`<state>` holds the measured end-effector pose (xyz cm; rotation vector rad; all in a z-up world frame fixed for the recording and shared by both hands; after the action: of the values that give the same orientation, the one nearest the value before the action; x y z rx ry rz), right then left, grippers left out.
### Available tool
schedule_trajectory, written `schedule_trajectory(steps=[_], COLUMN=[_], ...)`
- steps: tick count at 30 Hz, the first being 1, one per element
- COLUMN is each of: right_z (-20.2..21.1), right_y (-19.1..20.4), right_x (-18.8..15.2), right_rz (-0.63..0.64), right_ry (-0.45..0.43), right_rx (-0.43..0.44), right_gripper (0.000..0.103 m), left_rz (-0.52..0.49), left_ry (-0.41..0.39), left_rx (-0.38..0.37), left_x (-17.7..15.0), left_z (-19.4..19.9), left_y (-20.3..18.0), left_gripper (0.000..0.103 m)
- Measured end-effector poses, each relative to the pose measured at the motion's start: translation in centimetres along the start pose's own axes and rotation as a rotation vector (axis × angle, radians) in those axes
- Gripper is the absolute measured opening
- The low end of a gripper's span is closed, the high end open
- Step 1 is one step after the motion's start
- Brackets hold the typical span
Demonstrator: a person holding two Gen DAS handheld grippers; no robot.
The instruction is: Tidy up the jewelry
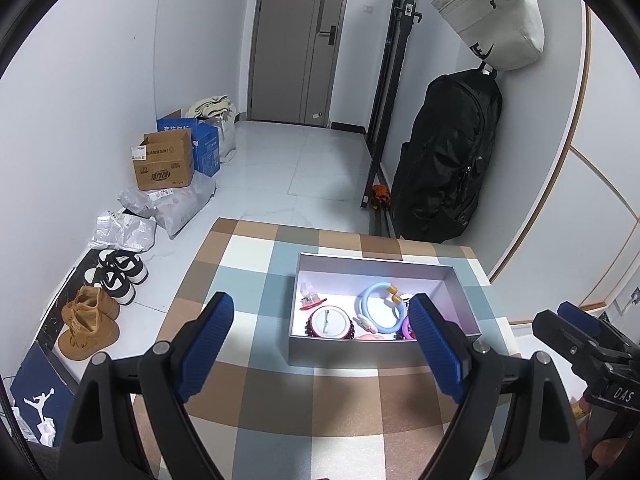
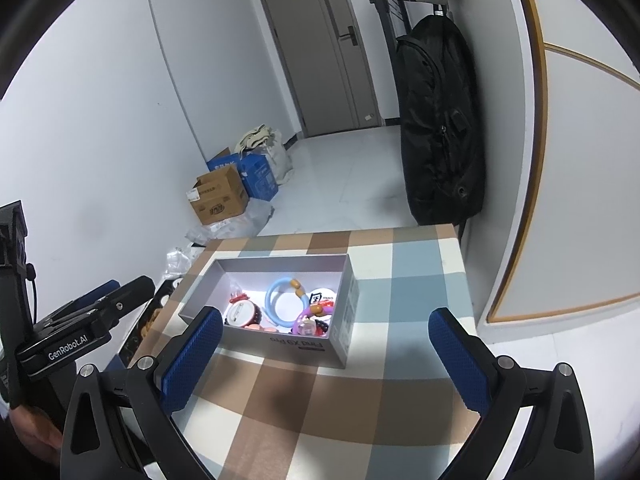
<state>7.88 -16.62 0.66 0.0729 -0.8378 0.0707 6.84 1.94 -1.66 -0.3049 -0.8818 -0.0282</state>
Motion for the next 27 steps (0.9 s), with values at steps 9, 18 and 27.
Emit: schedule_trajectory(steps=[9, 18, 27], right_z=[-0.29, -0.4, -0.56], right_y=[0.04, 0.17, 0.16], right_x=[-0.25, -0.35, -0.36], right_rz=[-0.002, 0.0, 0.0], right_ry=[0.014, 0.019, 0.024], right_rx=[-0.003, -0.003, -0.006], right_gripper=[0.103, 0.103, 0.103], left_rz=[-0.003, 0.002, 0.009], left_ry=[0.011, 0.024, 0.025], left_rx=[-0.006, -0.013, -0.019], left_x=[-0.07, -0.18, -0.25], left_z=[-0.08, -0.29, -0.33], left_y=[-0.21, -0.27, -0.34], left_gripper=[0.086, 0.086, 0.086])
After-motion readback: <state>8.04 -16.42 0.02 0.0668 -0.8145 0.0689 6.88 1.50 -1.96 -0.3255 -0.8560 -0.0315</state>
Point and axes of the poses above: each gripper's, at about its wrist camera, not at the fingertips, and z roughly against the way its jaws point, y to its left, x to its top, the point moved 4 cm from there along -z, roughly the way its jaws point, and after that the axes turned 10 degrees about -x, right-handed, at the moved point
